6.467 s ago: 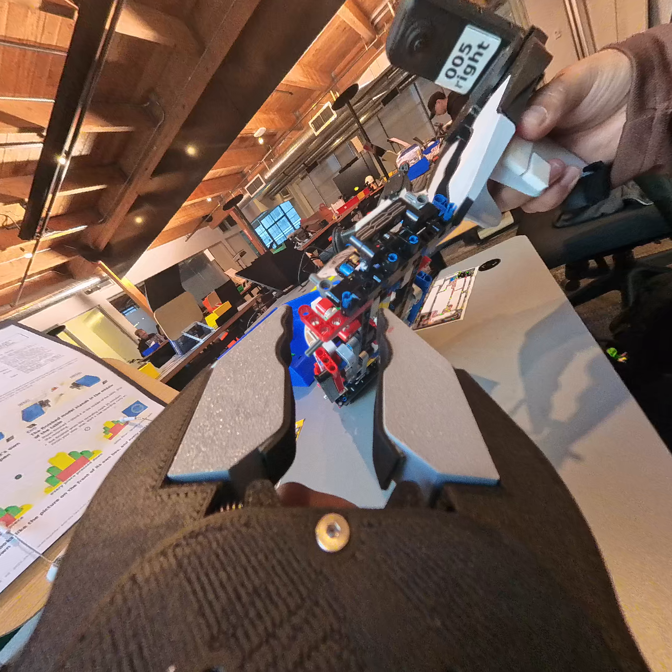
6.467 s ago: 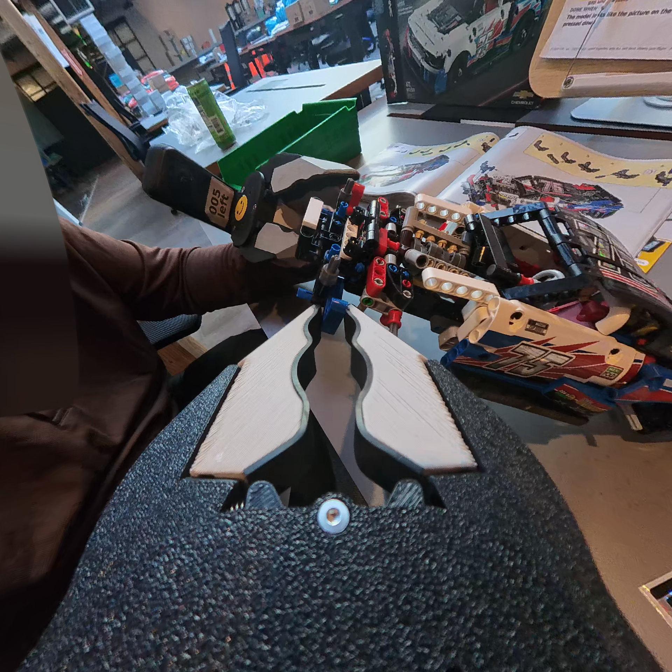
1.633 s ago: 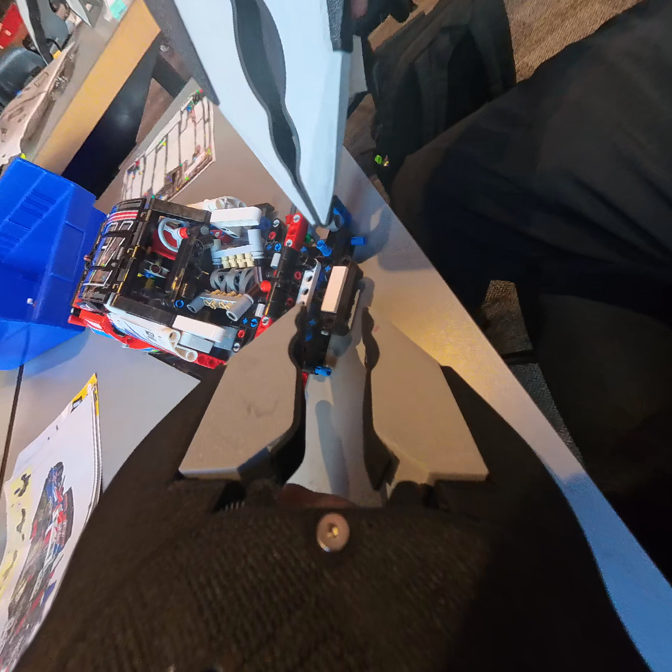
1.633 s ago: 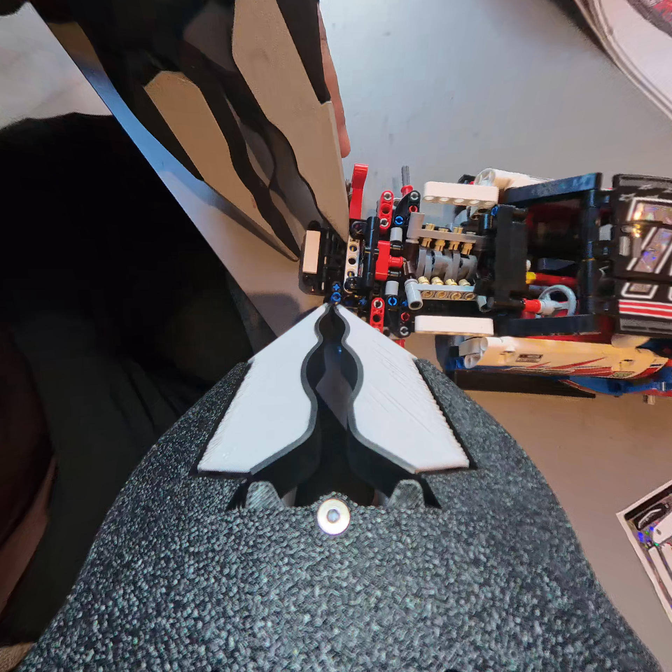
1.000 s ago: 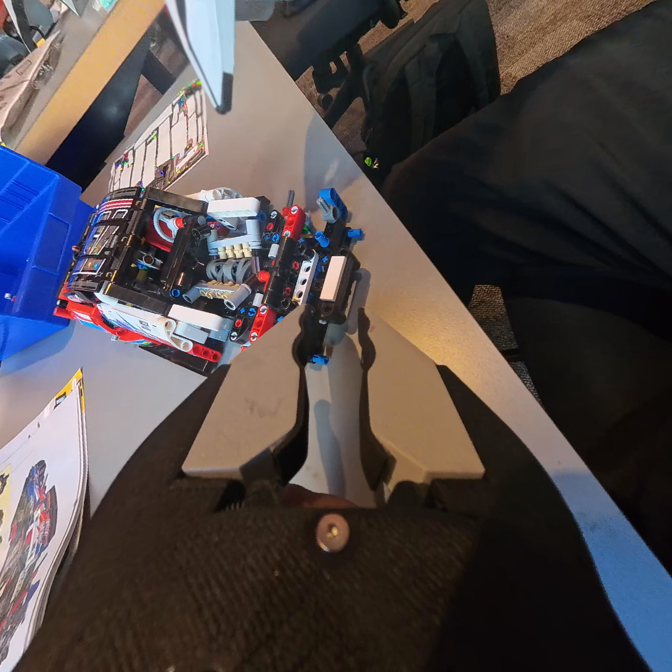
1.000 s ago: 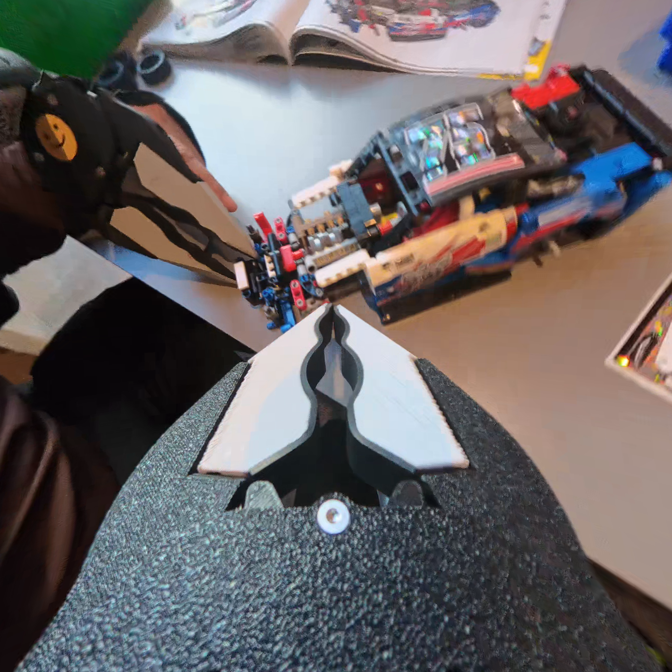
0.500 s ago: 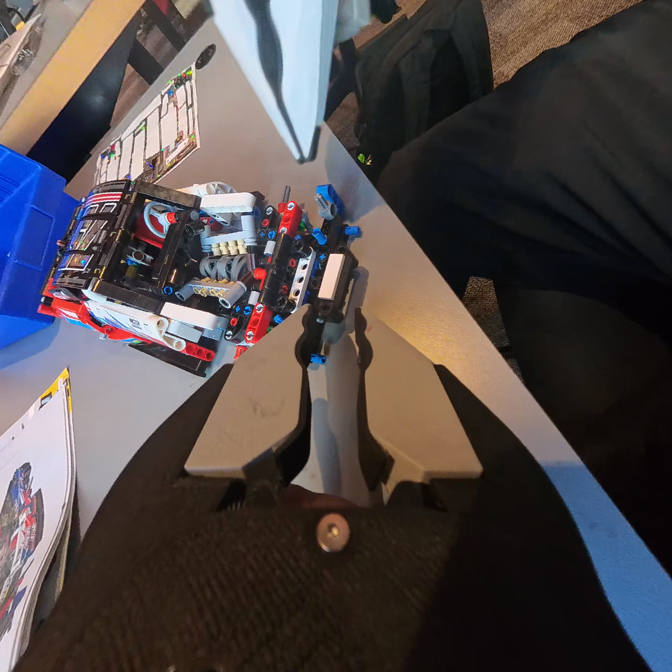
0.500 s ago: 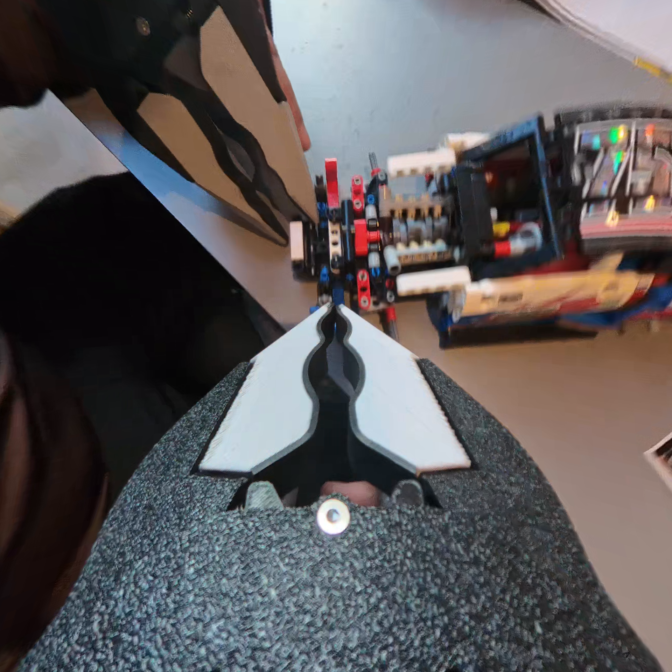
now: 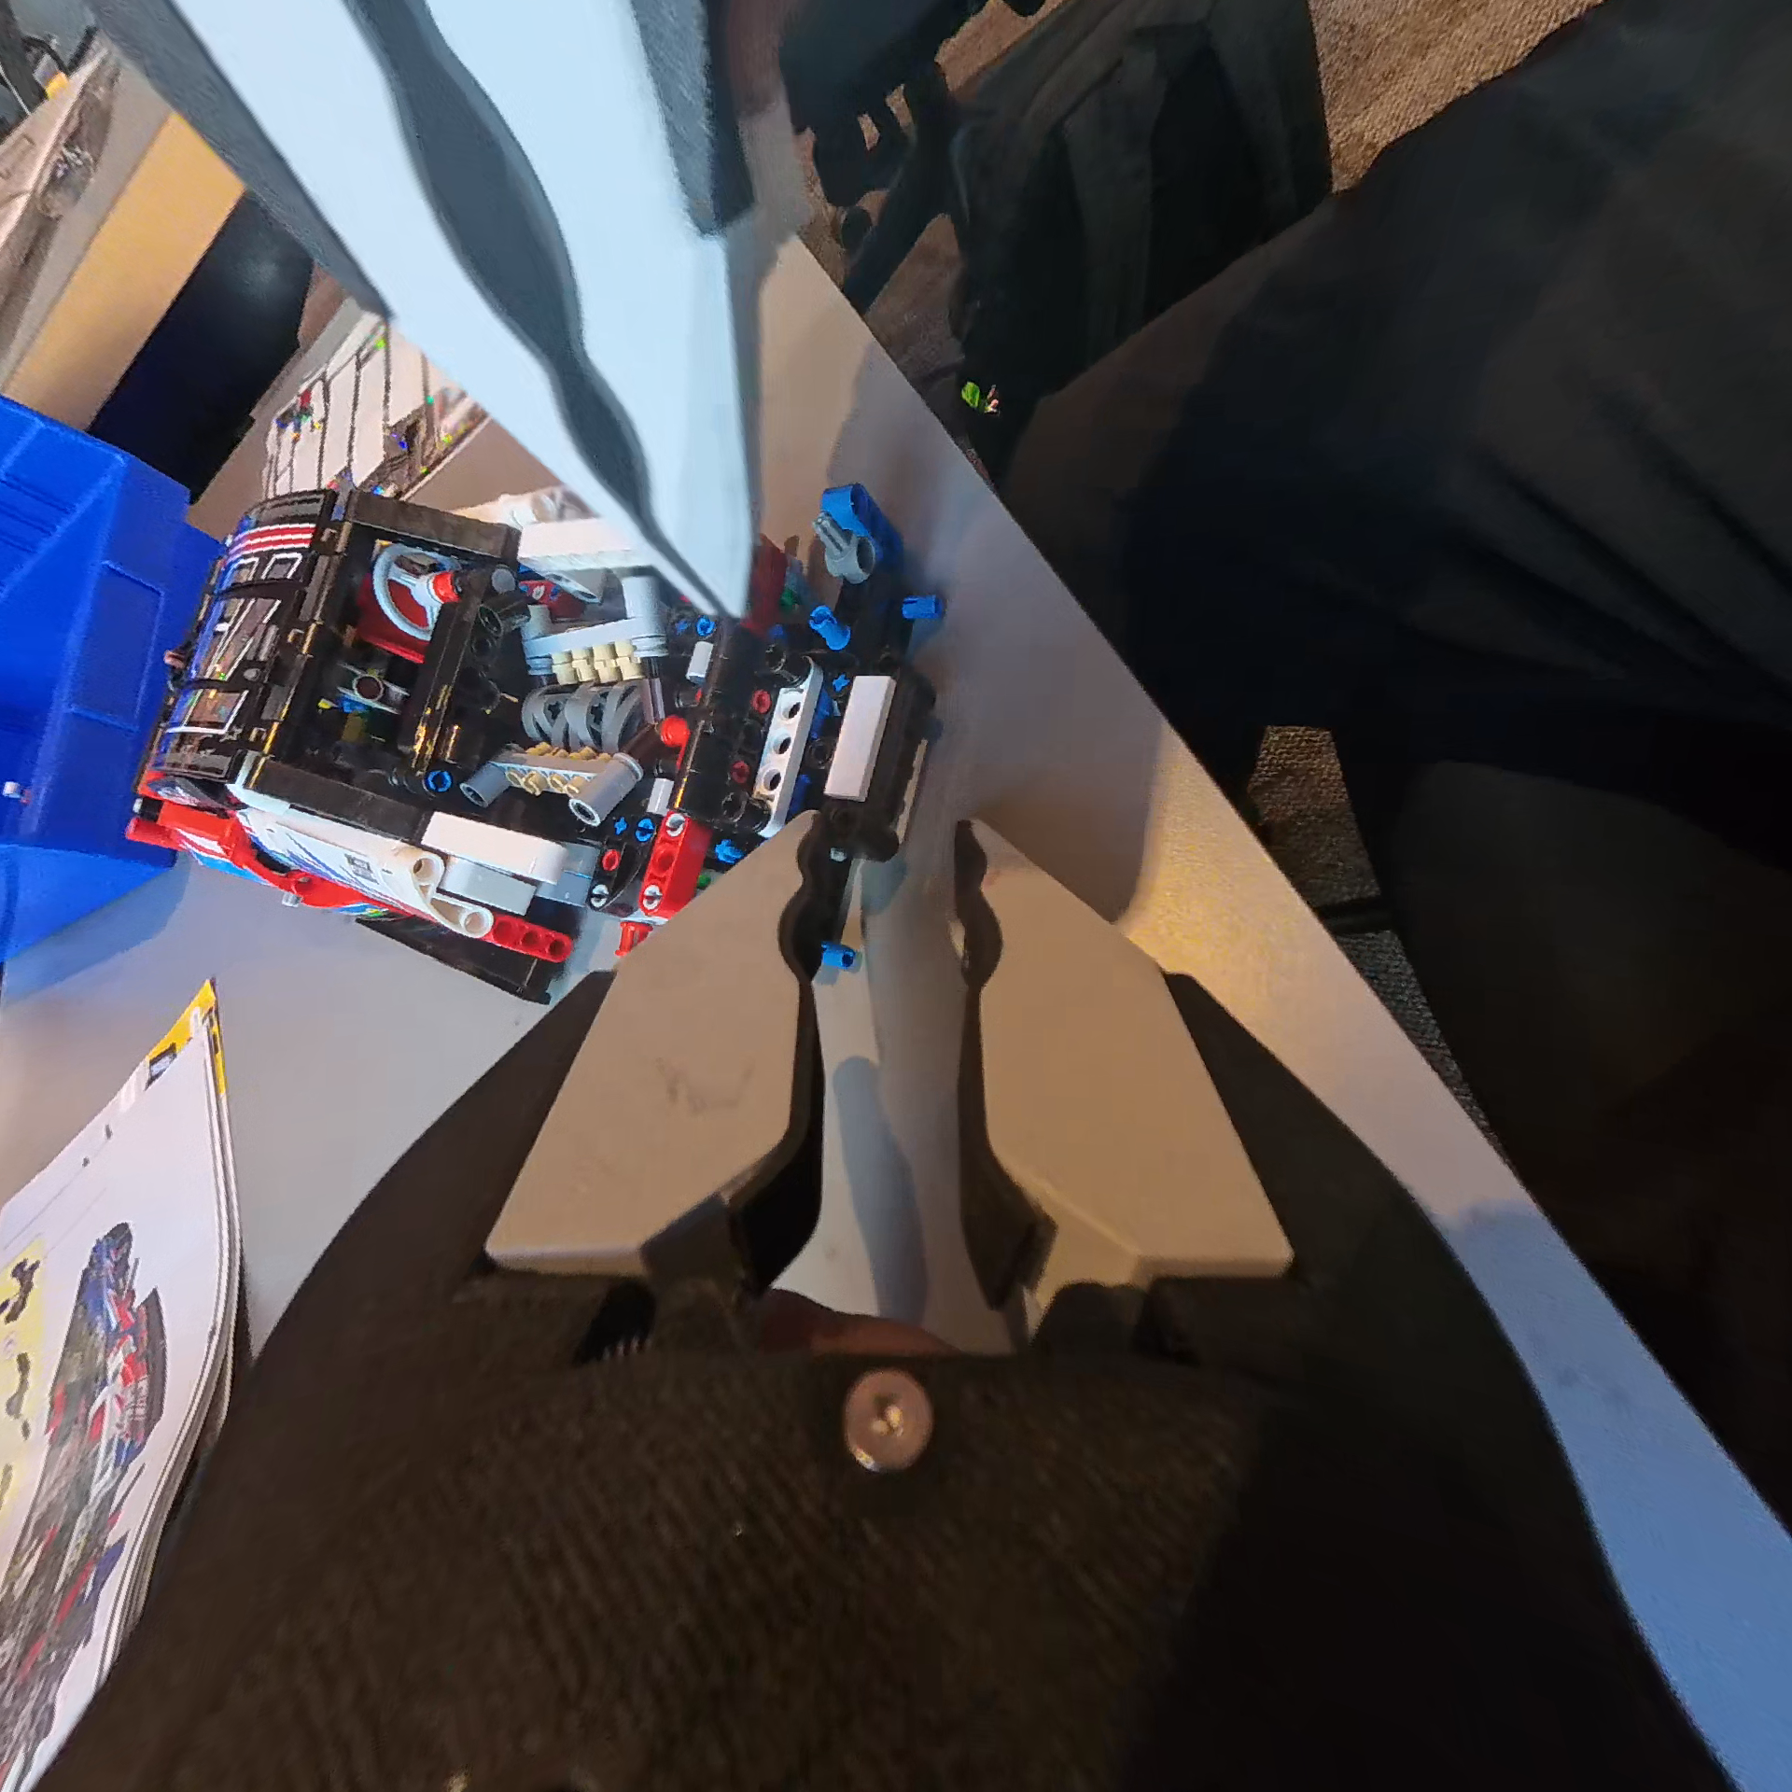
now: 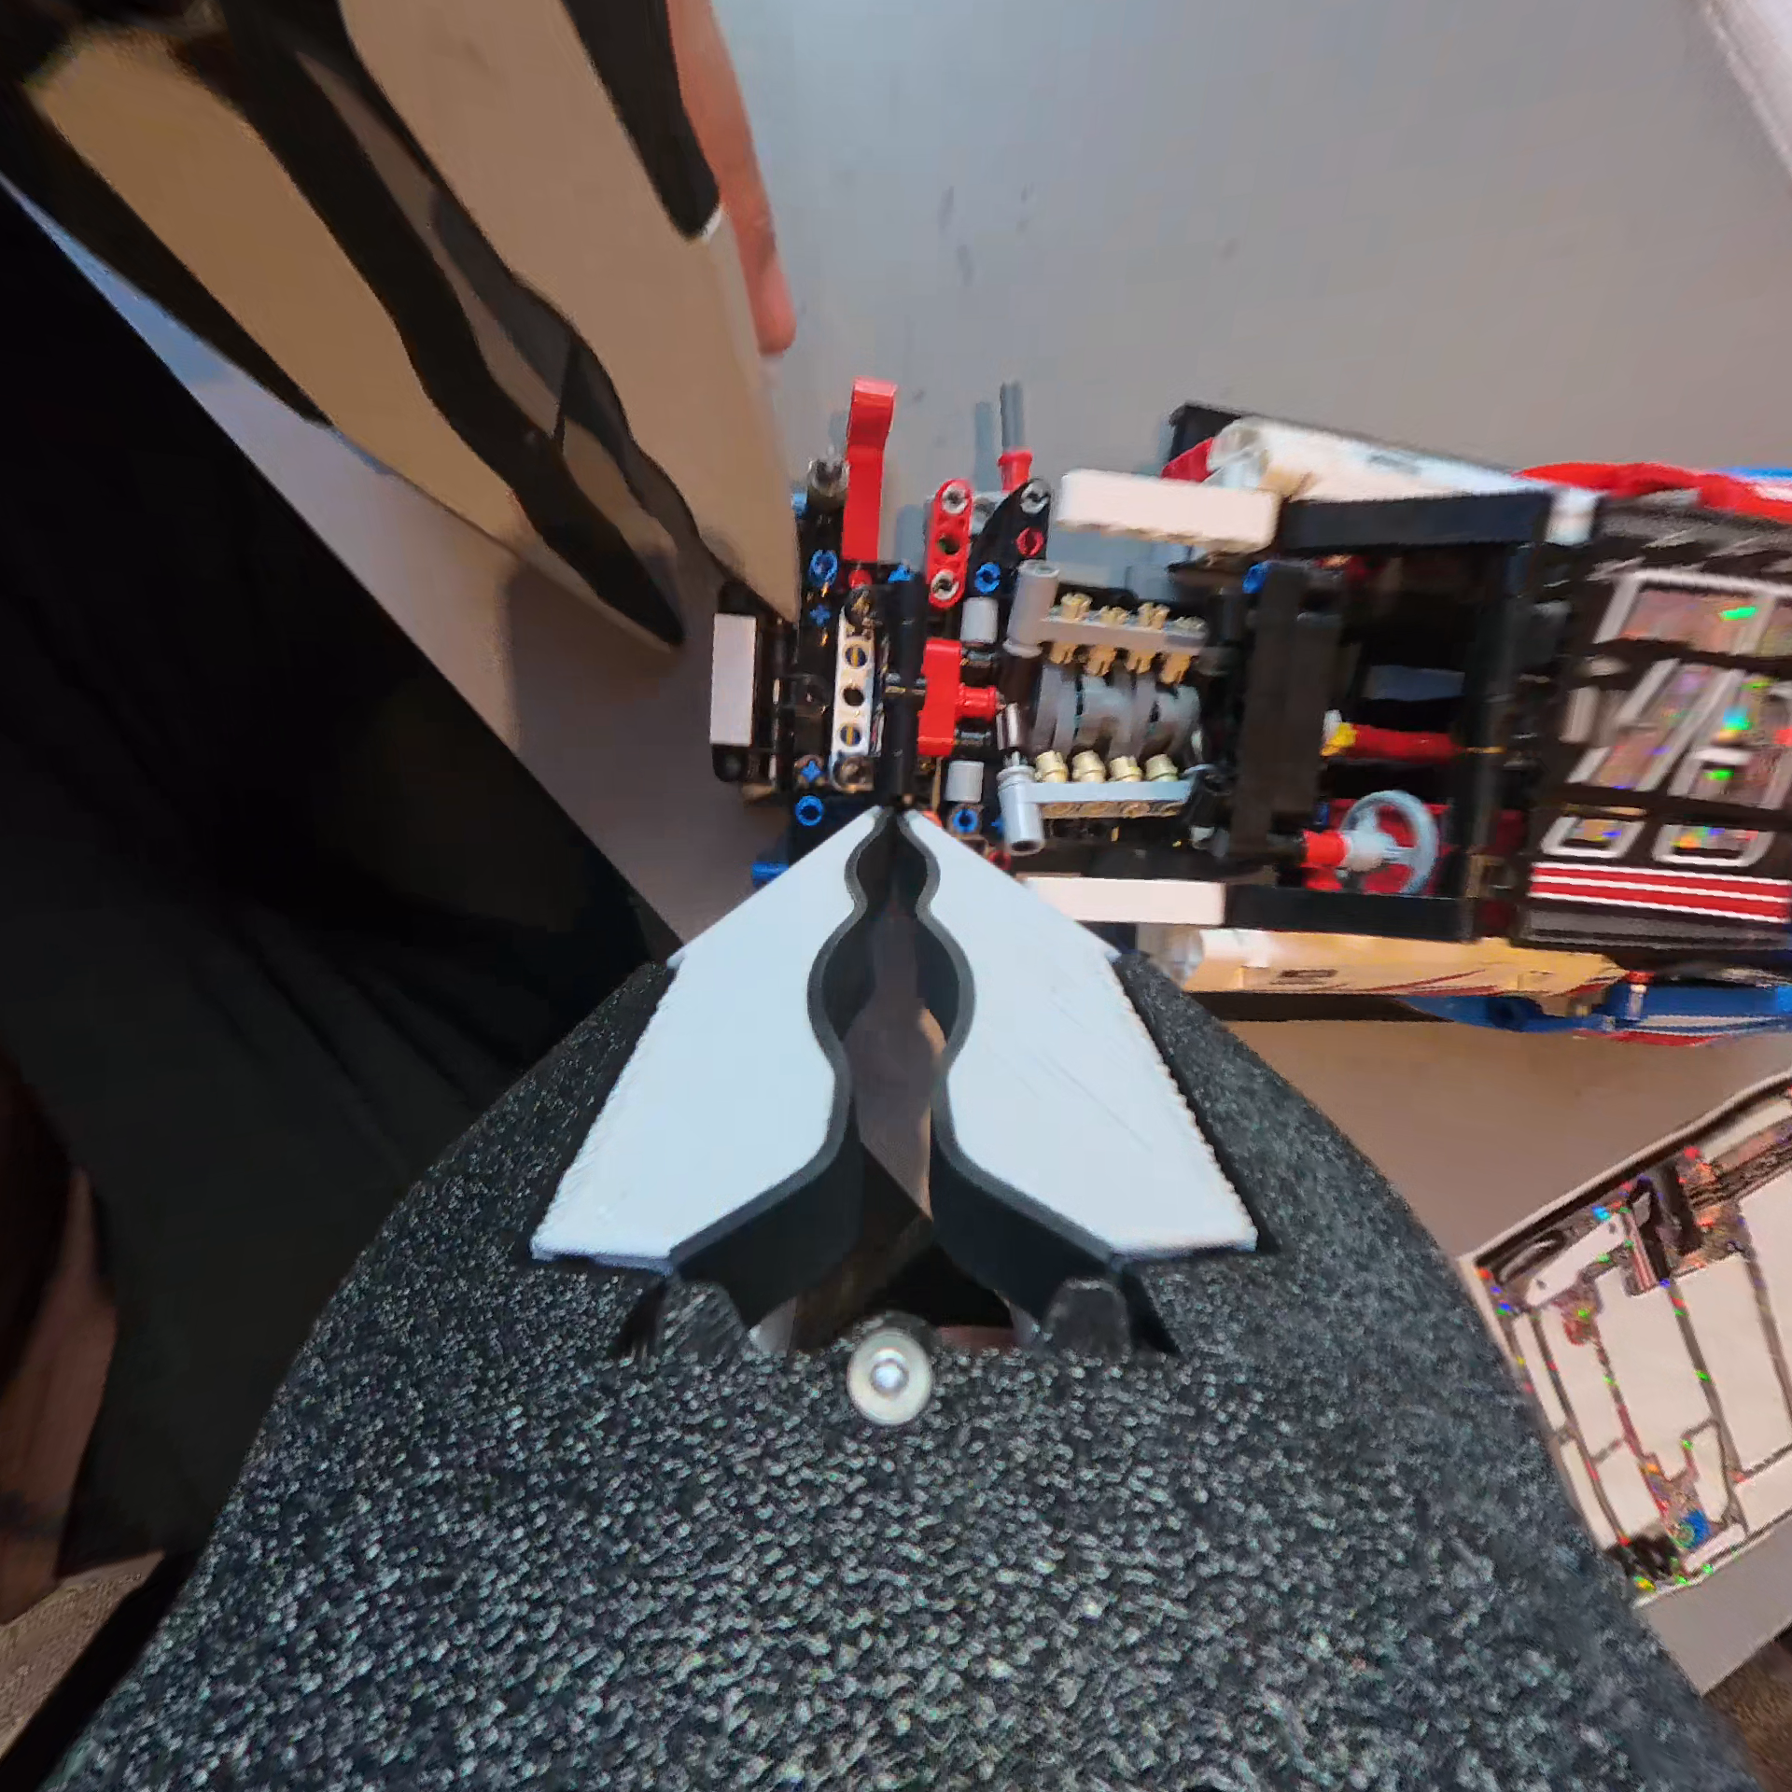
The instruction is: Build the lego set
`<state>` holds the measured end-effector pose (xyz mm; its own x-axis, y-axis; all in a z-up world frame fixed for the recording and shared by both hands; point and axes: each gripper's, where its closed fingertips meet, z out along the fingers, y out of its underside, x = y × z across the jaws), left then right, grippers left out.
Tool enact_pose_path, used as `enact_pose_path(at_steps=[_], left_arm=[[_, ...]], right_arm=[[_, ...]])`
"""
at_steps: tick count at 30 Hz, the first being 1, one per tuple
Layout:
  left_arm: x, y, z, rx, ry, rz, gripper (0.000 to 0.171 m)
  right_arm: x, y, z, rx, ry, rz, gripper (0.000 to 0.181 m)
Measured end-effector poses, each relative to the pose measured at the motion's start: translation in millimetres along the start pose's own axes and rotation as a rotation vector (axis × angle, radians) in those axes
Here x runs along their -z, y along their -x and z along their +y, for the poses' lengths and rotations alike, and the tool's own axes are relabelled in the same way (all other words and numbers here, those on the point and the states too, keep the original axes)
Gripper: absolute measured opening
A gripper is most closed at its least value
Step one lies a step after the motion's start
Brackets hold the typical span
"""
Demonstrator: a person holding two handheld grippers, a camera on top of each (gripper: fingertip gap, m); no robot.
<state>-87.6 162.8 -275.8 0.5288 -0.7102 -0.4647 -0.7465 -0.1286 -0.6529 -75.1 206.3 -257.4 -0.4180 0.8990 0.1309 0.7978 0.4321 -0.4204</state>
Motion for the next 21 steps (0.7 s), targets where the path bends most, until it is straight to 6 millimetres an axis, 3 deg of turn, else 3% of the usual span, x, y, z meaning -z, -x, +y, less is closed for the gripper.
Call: enact_pose_path(at_steps=[6, 9, 12, 16, 18, 21], left_arm=[[11.5, 13.8, 4.4, 0.036, -0.01, -0.026, 0.015], [29.1, 29.5, -0.2, 0.107, -0.063, -0.058, 0.023], [33.5, 37.4, 10.3, 0.124, -0.045, -0.089, 0.026], [28.4, 36.2, 39.3, 0.204, 0.029, -0.056, 0.034], [26.1, 33.9, 46.5, 0.235, 0.056, -0.037, 0.037], [27.9, 42.0, 48.1, 0.283, 0.051, -0.074, 0.04]], right_arm=[[4.2, -4.6, -1.2, 0.008, -0.037, 0.032, 0.0], [19.1, -9.2, -3.4, 0.003, -0.065, 0.059, 0.0], [42.9, -12.6, -0.8, -0.061, -0.174, 0.106, 0.0], [62.3, -11.5, 31.7, -0.165, -0.345, 0.14, 0.0], [61.0, 1.4, 45.7, -0.214, -0.466, 0.062, 0.001], [50.2, 21.9, 58.9, -0.201, -0.6, -0.029, 0.019]])
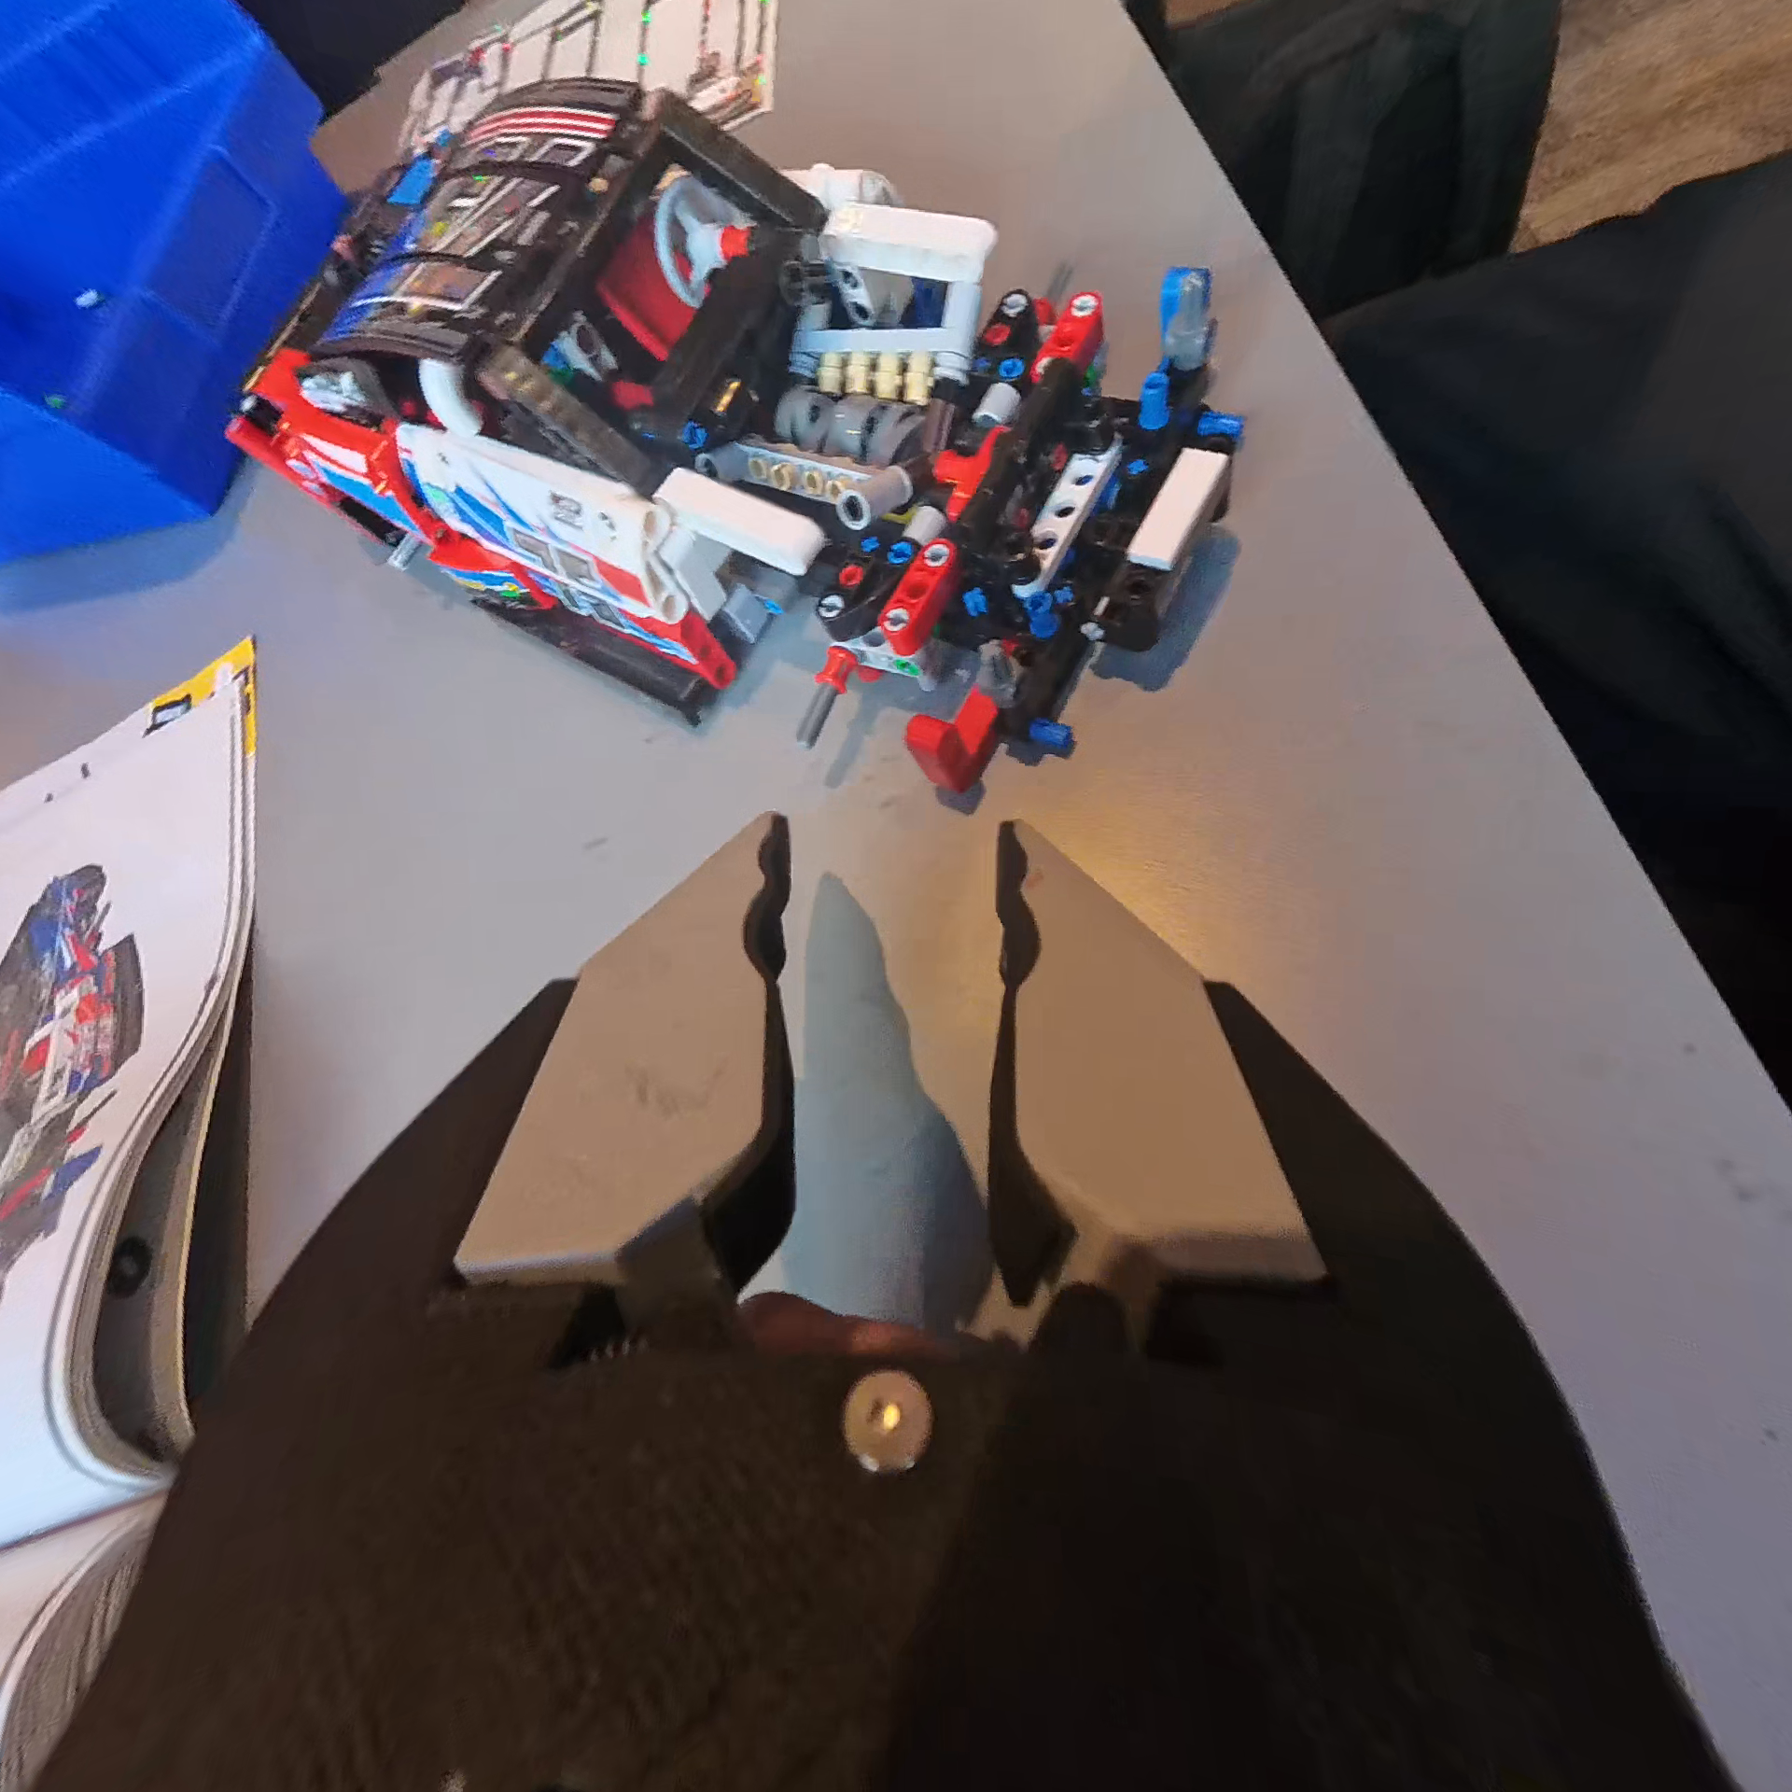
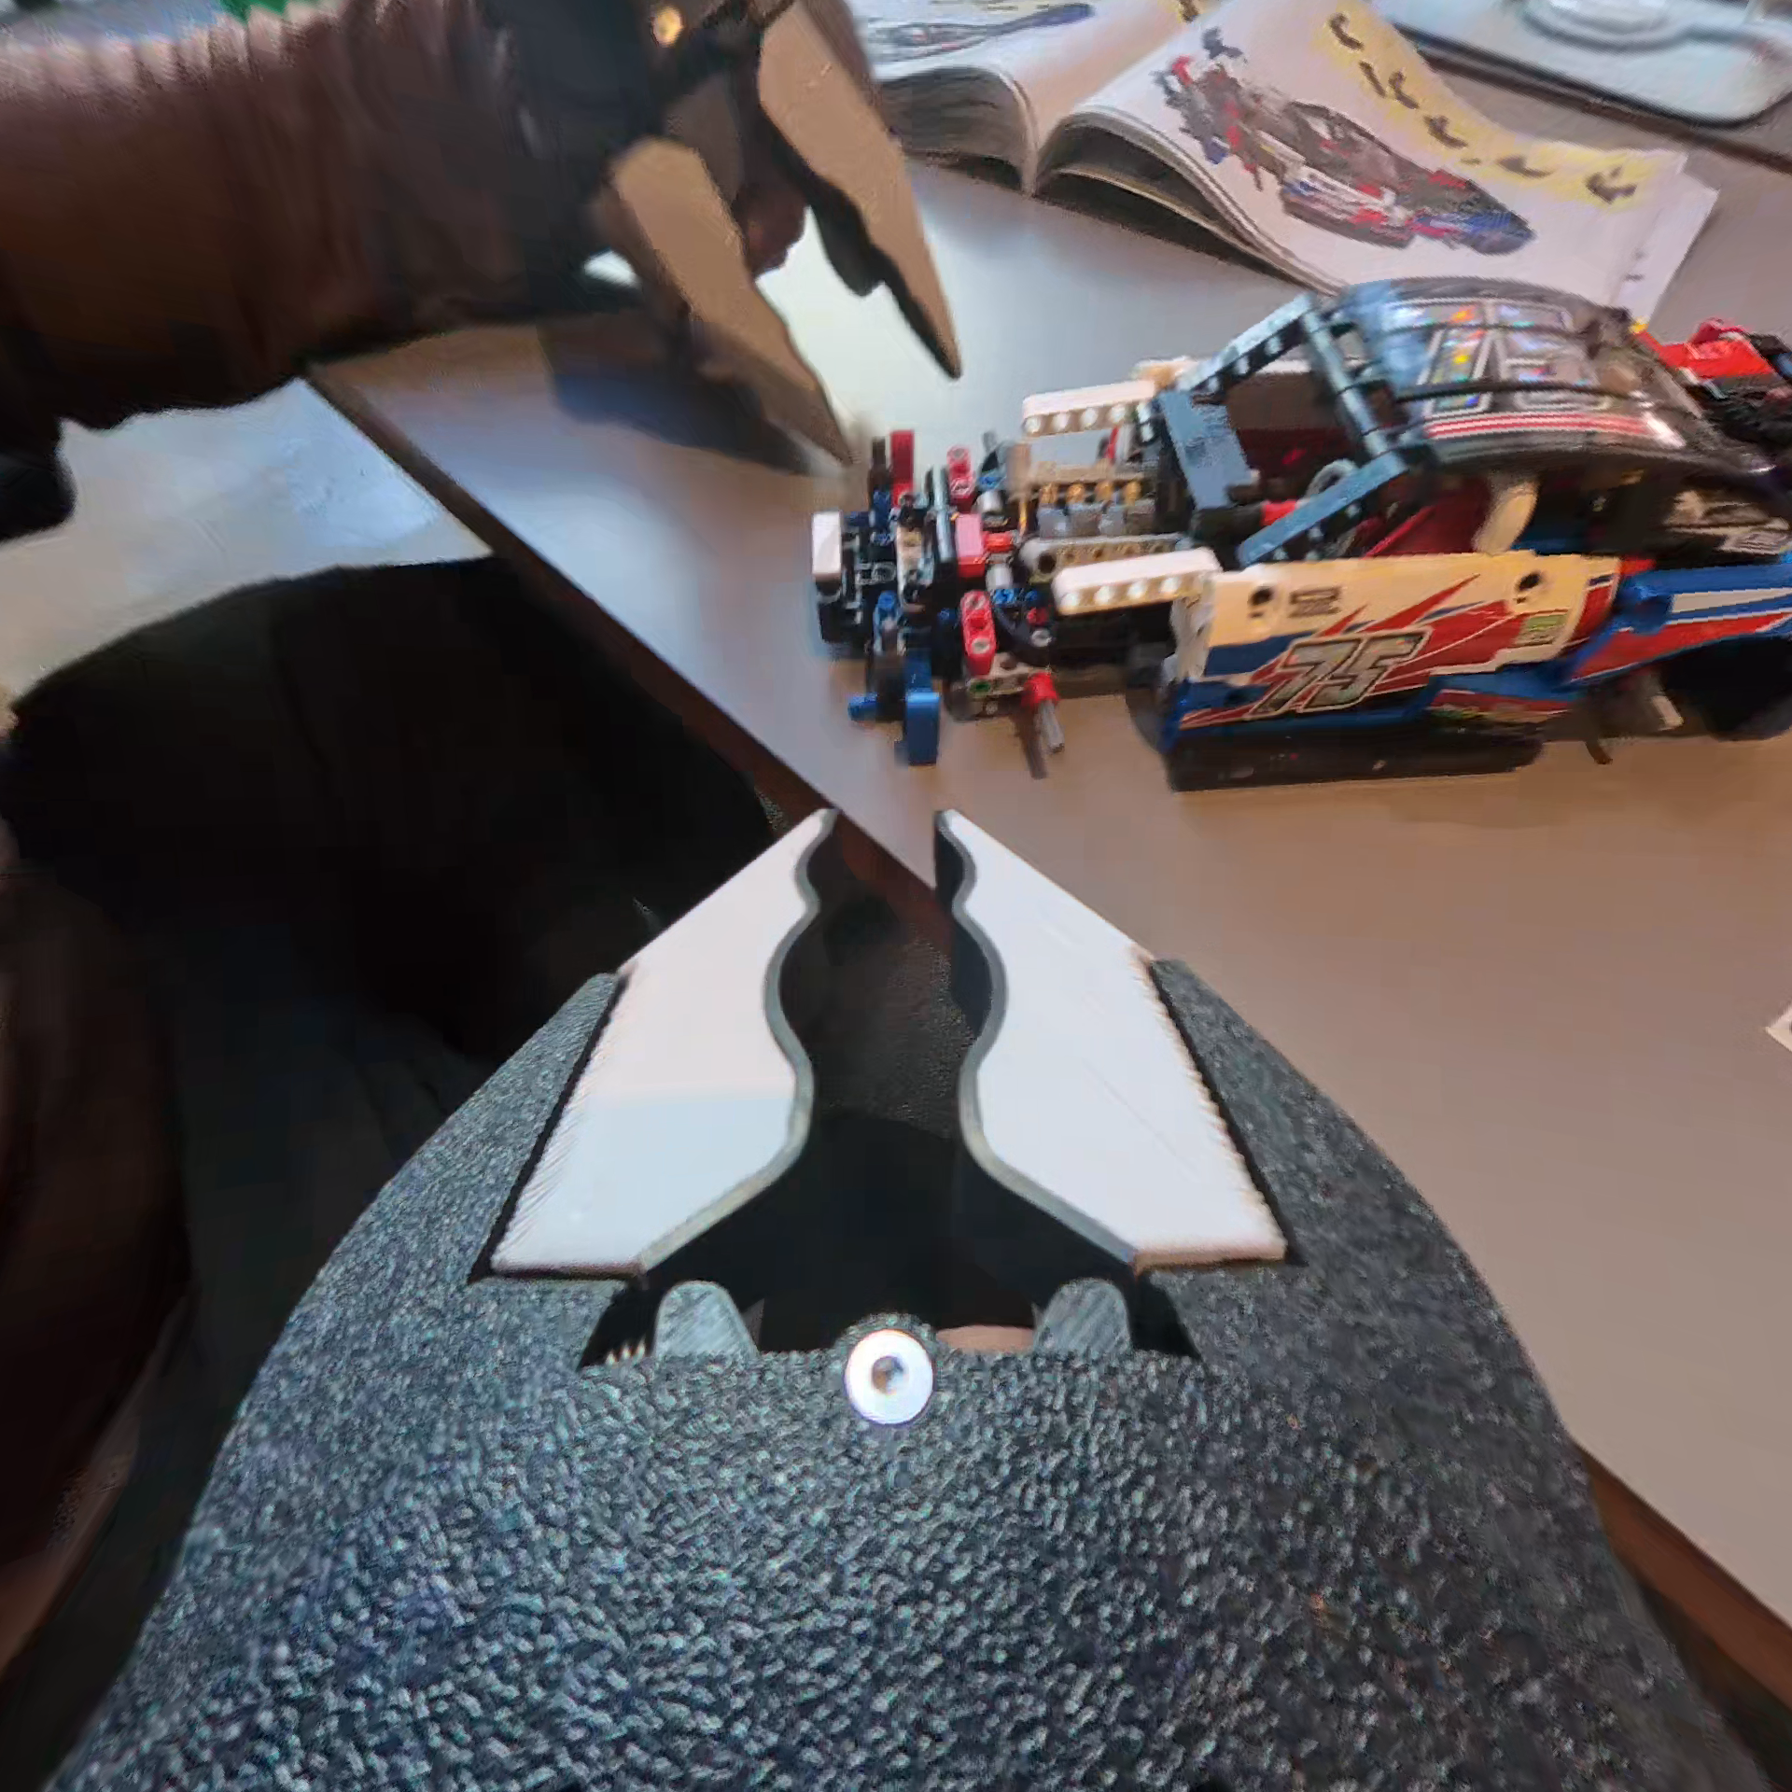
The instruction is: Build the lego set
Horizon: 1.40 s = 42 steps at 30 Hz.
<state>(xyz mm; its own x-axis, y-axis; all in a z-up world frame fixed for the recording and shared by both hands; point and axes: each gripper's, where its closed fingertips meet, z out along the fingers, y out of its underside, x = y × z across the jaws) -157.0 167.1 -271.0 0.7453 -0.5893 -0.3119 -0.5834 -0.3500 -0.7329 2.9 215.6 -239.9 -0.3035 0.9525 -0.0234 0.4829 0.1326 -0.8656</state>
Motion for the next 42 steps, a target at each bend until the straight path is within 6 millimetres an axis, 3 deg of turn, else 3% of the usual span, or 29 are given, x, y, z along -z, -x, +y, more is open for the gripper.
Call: enact_pose_path(at_steps=[2, 6, 13, 18, 24, 25, 27, 32, 35, 42], left_arm=[[0.0, 5.1, 2.4, 0.04, 0.012, -0.018, 0.039], [-3.6, 2.9, 7.7, 0.085, 0.06, -0.007, 0.034], [-1.2, -5.9, 3.7, 0.342, 0.046, 0.093, 0.04], [-3.2, -6.1, 5.0, 0.413, 0.069, 0.061, 0.039], [2.9, 8.6, -18.3, 0.486, -0.045, -0.046, 0.033], [5.9, 9.9, -28.4, 0.487, -0.073, -0.053, 0.027], [8.7, 13.2, -46.8, 0.44, -0.064, -0.091, 0.0], [-20.3, -13.2, -78.8, 0.214, 0.27, -0.015, 0.0], [-39.5, -21.5, -85.5, 0.034, 0.454, -0.009, 0.0], [-52.5, -40.6, -70.8, -0.088, 0.64, 0.088, 0.0]], right_arm=[[-2.5, 7.1, 14.2, 0.069, -0.005, -0.028, 0.03], [2.8, 7.9, 39.9, 0.156, -0.058, -0.06, 0.03], [44.9, -26.8, 78.7, -0.227, -0.384, -0.11, 0.028], [69.4, -43.5, 115.7, -0.316, -0.504, -0.013, 0.022], [80.6, -49.3, 156.4, -0.373, -0.495, 0.045, 0.021], [81.4, -51.3, 161.7, -0.389, -0.494, 0.053, 0.021], [81.7, -55.8, 171.2, -0.415, -0.491, 0.062, 0.021], [78.4, -64.2, 175.6, -0.453, -0.518, 0.041, 0.02], [73.9, -64.3, 170.0, -0.442, -0.533, 0.017, 0.019], [75.6, -63.7, 169.7, -0.391, -0.531, 0.014, 0.015]])
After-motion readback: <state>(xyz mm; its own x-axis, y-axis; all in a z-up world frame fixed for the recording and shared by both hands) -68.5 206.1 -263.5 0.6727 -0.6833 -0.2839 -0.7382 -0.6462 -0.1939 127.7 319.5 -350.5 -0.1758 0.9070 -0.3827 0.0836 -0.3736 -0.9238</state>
